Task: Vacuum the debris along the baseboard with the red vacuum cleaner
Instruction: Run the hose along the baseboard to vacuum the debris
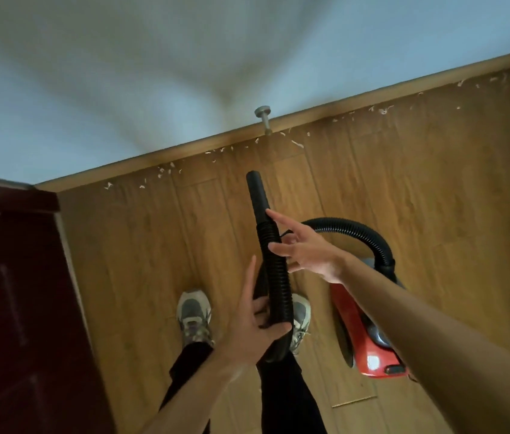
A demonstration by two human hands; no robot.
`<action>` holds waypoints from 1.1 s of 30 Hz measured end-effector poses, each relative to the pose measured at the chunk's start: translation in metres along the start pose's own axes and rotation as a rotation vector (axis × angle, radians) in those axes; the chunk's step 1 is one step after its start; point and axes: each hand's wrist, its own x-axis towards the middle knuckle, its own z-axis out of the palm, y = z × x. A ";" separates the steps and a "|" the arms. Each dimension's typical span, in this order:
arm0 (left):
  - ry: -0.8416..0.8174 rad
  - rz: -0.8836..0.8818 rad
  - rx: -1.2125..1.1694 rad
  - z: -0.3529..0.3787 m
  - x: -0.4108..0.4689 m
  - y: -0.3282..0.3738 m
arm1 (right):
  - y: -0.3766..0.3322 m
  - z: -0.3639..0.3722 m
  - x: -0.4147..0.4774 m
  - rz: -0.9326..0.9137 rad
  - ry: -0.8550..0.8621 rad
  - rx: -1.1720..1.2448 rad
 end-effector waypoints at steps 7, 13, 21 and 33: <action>0.060 0.108 0.132 -0.014 0.000 -0.004 | 0.000 0.015 0.034 0.157 -0.015 -0.017; -0.065 0.097 0.263 -0.019 0.015 -0.001 | 0.009 0.022 0.043 0.167 -0.008 -0.030; -0.071 0.104 0.244 -0.012 0.024 -0.001 | 0.015 0.020 0.033 0.066 0.099 0.039; -0.066 0.106 0.228 0.003 0.036 -0.005 | 0.032 0.008 0.022 0.003 0.198 0.132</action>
